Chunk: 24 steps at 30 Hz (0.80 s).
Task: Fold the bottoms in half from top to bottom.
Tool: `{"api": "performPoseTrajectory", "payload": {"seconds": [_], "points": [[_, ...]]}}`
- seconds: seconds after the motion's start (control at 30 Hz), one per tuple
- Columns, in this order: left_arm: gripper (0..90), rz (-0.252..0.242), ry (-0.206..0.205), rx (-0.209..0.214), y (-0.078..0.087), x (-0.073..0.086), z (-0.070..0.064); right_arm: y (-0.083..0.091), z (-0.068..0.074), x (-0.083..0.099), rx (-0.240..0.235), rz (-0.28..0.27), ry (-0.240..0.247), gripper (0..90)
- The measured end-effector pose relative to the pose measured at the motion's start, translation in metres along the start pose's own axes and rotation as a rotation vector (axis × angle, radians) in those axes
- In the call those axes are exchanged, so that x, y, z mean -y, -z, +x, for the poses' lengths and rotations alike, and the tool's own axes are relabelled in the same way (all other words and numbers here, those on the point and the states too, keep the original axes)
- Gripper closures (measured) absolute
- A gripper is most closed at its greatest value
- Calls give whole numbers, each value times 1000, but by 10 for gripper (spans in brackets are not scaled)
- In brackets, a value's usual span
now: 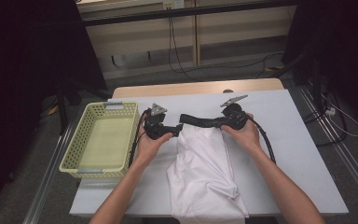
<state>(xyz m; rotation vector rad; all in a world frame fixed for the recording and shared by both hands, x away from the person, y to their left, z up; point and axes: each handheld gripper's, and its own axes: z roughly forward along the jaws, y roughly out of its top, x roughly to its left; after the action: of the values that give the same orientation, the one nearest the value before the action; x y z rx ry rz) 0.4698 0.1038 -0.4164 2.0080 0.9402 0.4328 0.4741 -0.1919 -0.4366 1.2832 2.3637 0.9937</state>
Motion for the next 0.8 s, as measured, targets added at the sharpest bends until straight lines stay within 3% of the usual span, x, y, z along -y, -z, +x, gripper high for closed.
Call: {"api": "performPoseTrajectory", "payload": {"seconds": [0.17,0.3,0.5,0.77,0.8], "points": [[64,17,8,-3,-7,2,8,-8,-2,5,18,33,-18,635],[70,21,36,-7,-13,1,11,-9,-2,5,25,34,-23,659],[94,36,26,-6,-21,1,10,-6,-3,4,45,22,-15,900],[96,50,41,-11,-29,3,11,-4,-6,4,30,19,-43,900],[96,49,42,-9,-30,3,11,-5,-6,5,29,19,-34,862]]}}
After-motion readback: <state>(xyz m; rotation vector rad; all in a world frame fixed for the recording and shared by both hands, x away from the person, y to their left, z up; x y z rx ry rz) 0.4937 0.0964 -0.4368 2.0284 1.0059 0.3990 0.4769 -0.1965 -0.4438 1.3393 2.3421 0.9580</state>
